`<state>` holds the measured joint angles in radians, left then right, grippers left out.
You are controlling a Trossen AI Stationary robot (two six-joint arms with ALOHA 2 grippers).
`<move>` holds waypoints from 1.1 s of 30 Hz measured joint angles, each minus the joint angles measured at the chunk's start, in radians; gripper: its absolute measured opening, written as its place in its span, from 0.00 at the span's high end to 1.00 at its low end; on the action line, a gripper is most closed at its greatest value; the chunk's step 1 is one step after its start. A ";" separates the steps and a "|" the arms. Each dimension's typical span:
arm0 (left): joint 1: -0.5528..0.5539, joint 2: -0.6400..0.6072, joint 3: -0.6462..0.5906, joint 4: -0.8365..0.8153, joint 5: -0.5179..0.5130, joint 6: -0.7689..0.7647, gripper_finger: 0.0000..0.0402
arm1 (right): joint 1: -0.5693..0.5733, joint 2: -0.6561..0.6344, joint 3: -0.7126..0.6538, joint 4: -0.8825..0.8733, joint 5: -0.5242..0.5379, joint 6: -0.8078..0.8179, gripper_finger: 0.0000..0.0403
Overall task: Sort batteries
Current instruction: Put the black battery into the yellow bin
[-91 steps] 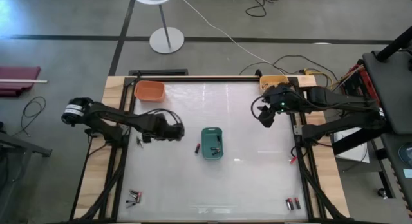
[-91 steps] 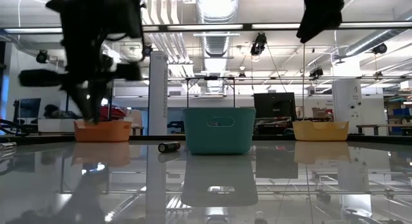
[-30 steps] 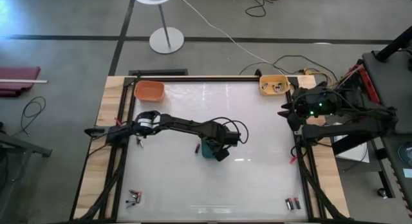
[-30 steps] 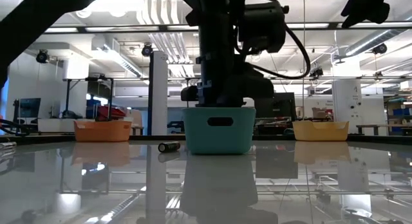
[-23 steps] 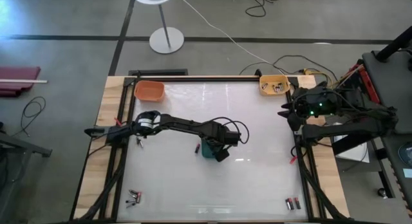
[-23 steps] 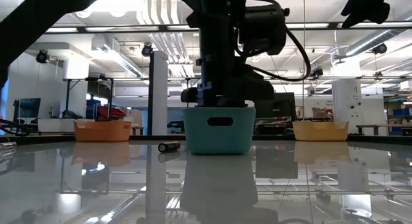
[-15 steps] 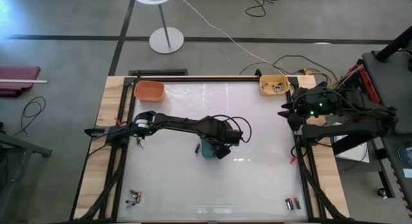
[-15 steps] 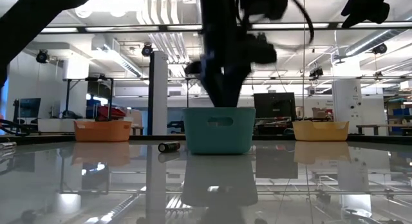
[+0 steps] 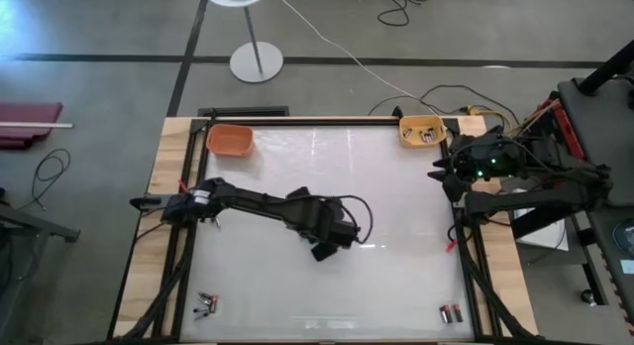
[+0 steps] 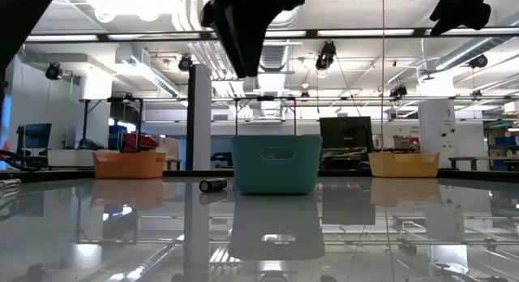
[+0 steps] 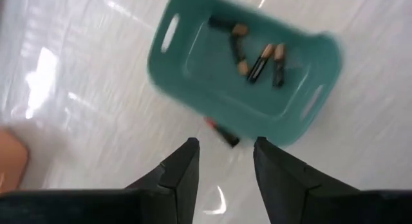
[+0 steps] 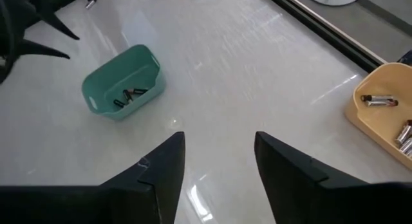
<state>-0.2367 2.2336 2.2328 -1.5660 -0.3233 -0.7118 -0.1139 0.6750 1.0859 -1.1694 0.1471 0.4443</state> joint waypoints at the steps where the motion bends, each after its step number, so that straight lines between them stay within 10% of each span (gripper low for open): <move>1: -0.003 -0.013 -0.031 -0.004 0.002 -0.020 0.68 | 0.000 0.000 0.000 0.000 0.000 -0.003 0.56; 20: -0.084 -0.412 -0.868 0.449 0.172 -0.306 0.71 | 0.000 0.003 0.000 0.060 -0.077 -0.006 0.56; 25: -0.086 -0.522 -1.036 0.436 0.113 -0.594 0.71 | 0.000 0.023 0.000 0.130 -0.077 0.010 0.56; 33: -0.045 -0.696 -1.278 0.413 0.310 -1.196 0.63 | 0.000 0.132 0.000 0.337 -0.068 -0.019 0.51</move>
<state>-0.2815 1.5380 0.9552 -1.1530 -0.0133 -1.9083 -0.1139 0.8067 1.0859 -0.8320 0.0788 0.4253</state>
